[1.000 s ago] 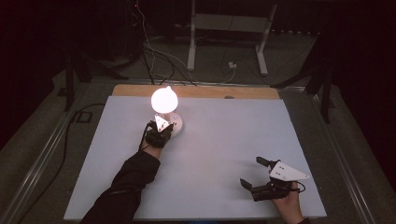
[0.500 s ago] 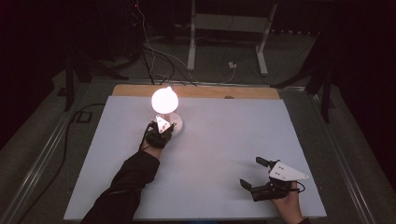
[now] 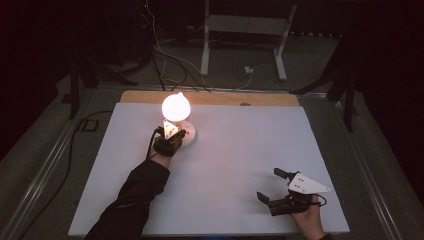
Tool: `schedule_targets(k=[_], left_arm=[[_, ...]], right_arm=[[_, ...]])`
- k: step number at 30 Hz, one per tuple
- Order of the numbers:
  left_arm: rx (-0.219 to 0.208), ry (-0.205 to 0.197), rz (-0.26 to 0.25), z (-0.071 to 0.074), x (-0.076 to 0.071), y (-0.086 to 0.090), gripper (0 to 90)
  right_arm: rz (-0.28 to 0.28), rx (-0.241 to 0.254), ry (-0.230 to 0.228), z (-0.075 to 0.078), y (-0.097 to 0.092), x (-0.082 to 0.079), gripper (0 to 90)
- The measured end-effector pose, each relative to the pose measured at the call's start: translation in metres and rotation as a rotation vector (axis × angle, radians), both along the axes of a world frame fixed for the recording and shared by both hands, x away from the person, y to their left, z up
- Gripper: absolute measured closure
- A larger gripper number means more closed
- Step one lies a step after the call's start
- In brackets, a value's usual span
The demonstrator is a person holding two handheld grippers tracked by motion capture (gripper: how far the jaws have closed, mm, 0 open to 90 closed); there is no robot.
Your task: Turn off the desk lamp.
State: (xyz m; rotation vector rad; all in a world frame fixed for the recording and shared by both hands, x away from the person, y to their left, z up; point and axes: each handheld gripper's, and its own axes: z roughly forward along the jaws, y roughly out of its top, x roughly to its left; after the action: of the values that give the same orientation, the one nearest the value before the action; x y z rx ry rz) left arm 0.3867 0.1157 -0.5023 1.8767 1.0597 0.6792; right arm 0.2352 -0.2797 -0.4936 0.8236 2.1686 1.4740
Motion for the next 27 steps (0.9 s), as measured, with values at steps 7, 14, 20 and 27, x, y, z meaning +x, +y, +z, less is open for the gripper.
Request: schedule_targets(k=[7, 14, 20, 27], left_arm=[[0.004, 0.006, -0.002, -0.003, 0.001, -0.001, 90.0], [0.011, 0.017, -0.004, -0.006, 0.002, 0.000, 90.0], [0.013, 0.033, 0.000, -0.010, 0.003, 0.001, 90.0], [0.015, 0.042, -0.001, -0.013, 0.004, 0.001, 90.0]], right_arm=[[-0.002, 0.003, 0.001, 0.000, 0.000, 0.000, 0.0], [-0.001, 0.000, 0.001, 0.000, 0.000, 0.000, 0.0], [-0.001, 0.000, 0.002, 0.000, 0.000, 0.000, 0.0], [-0.001, 0.002, 0.004, -0.001, 0.000, 0.001, 0.0]])
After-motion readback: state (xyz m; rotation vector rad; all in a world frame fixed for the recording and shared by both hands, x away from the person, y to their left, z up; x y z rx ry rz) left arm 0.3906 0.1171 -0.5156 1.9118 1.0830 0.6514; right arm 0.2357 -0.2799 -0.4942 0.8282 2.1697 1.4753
